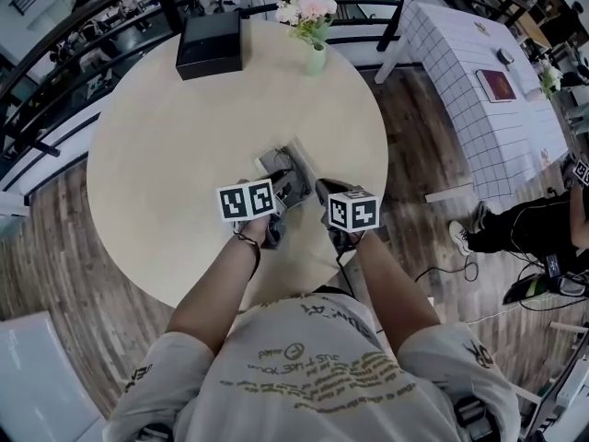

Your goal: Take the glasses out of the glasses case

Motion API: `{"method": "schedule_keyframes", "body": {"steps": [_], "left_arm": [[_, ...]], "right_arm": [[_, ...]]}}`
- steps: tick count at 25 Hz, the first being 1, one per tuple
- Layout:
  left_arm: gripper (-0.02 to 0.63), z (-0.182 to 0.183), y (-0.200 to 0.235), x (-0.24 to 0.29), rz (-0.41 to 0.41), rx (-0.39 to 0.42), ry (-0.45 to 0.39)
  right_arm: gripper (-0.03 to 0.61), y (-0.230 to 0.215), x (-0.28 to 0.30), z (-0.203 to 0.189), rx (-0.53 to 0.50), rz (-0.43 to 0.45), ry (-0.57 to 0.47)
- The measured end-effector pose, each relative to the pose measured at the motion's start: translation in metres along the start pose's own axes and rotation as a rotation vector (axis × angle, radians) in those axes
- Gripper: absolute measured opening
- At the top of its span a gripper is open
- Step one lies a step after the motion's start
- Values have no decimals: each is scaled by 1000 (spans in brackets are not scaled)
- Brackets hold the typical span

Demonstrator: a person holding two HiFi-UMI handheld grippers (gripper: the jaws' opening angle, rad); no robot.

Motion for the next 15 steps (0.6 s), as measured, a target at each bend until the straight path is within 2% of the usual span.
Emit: {"method": "schedule_keyframes", "body": {"steps": [1,4,6,11,15], "left_arm": [[130,1,-2,7,13,-7,26],[130,-1,0,26,9,-149,87],[130,-2,4,35,26,-209,115],[130,-1,12,46,46,-288,166],[130,-1,14,53,61,-316,191]], "right_arm": [[23,1,0,-1,0,4,-3],[23,1,0,-3,0,17,-12],[23,1,0,-4,4,28,-17],[23,4,0,-6,4,46,-29],[23,4,-1,-6,-7,54,-42]]}}
Point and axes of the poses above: the fingertips, and each gripper's own axes: x forward along the fingers, y to its left, z out of its top, the point moved 9 cm from there along -x, backward along the fingers, and after that the axes turned 8 degrees about z, right-handed, at the moved point
